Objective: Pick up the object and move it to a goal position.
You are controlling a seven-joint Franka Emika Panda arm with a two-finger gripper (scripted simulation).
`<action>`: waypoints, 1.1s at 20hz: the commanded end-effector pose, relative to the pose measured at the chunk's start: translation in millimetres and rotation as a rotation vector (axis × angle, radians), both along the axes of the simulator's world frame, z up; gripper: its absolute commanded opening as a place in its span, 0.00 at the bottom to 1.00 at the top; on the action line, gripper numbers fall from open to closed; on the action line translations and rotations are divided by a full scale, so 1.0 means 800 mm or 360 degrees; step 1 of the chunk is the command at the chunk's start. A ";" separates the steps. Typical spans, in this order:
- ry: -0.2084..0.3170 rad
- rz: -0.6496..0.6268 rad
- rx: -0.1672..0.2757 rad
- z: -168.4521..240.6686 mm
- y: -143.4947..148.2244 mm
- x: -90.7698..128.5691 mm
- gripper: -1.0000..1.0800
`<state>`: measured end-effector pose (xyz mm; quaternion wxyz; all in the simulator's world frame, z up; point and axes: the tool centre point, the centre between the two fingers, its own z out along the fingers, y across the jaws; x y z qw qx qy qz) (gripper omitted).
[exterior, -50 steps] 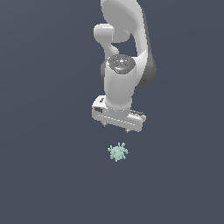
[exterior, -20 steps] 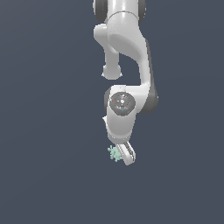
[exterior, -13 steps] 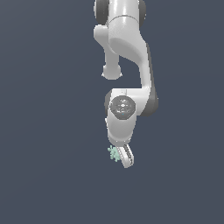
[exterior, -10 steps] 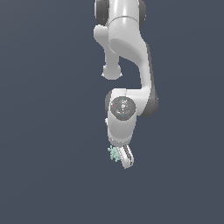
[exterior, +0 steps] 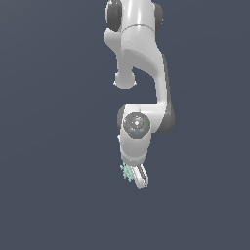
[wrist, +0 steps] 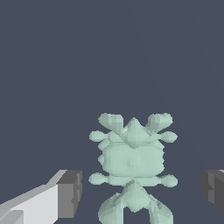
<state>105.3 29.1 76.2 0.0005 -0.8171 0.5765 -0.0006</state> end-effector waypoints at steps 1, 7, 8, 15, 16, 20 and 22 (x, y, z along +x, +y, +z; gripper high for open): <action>0.0003 -0.0003 0.0000 -0.018 0.000 -0.001 0.96; 0.0003 -0.0005 0.0000 -0.043 0.000 -0.001 0.96; 0.0003 -0.0005 0.0000 -0.044 0.000 -0.001 0.96; 0.0003 -0.0005 0.0000 -0.041 0.000 0.000 0.00; 0.0003 -0.0005 0.0000 -0.041 0.000 0.000 0.00; 0.0003 -0.0005 0.0000 -0.041 0.000 0.000 0.00; 0.0003 -0.0005 0.0000 -0.041 0.000 0.000 0.00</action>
